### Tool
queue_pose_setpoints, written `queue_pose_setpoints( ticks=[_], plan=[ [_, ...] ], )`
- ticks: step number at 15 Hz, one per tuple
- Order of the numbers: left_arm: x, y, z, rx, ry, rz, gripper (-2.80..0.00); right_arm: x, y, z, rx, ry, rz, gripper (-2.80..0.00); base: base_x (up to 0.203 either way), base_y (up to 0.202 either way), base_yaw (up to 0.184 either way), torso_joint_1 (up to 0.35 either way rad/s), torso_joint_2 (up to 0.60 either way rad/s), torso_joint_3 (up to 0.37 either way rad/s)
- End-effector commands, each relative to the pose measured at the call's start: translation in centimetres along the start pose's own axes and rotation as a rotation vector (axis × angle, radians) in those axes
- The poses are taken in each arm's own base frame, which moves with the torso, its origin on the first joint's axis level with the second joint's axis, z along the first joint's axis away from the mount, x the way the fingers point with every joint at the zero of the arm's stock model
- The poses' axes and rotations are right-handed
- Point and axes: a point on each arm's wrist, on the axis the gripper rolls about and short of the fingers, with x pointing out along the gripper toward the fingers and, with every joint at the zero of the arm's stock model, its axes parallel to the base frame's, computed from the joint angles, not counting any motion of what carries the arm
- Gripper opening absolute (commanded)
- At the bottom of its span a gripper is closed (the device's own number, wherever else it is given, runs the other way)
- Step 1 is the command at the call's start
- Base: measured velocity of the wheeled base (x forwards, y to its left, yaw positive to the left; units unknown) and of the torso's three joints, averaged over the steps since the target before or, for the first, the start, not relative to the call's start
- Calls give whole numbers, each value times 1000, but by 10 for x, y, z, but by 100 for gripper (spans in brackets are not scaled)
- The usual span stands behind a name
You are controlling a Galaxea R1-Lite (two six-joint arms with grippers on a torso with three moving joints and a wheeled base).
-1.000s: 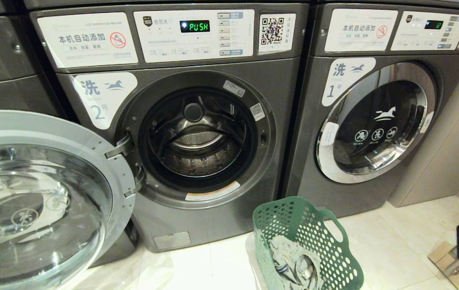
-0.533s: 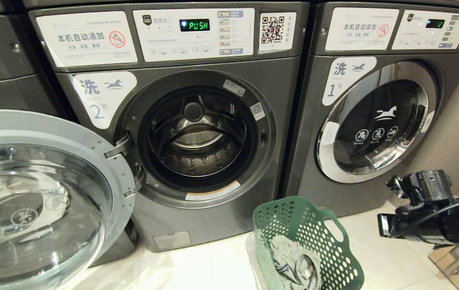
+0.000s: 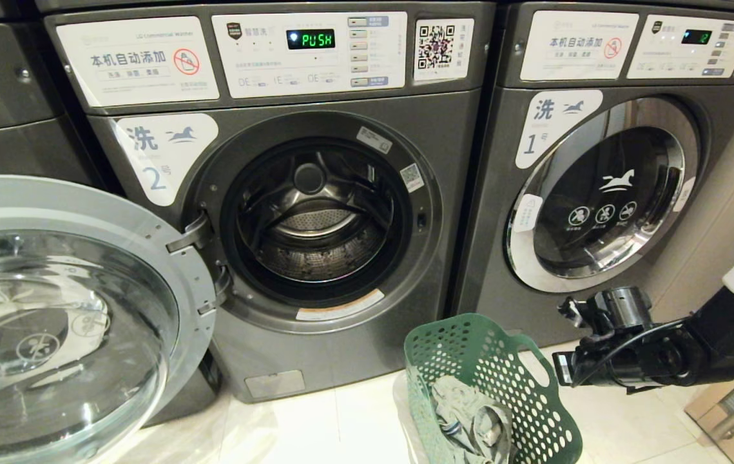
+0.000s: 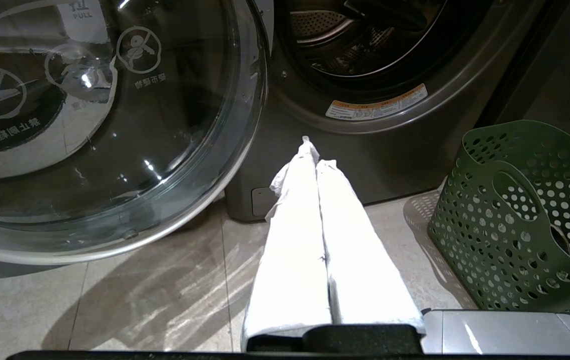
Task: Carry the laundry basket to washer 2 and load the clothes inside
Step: Place the clothes into the washing machine
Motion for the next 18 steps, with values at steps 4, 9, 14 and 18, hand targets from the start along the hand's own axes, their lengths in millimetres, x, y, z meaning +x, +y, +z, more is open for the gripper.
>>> queue_pose_setpoints(
  ticks=[4,9,14,18],
  plan=[
    [0,0,0,0,3,0,-280,44,4,-10,-9,73,16,-280,0,0,0,0,0,0],
    [0,0,0,0,0,0,-280,81,1,-27,-10,86,27,-280,0,0,0,0,0,0],
    [0,0,0,0,-2,0,-280,83,1,-29,-12,84,71,-280,0,0,0,0,0,0],
    [0,0,0,-2,-2,0,-280,62,1,-18,-10,41,70,-280,0,0,0,0,0,0]
  ],
)
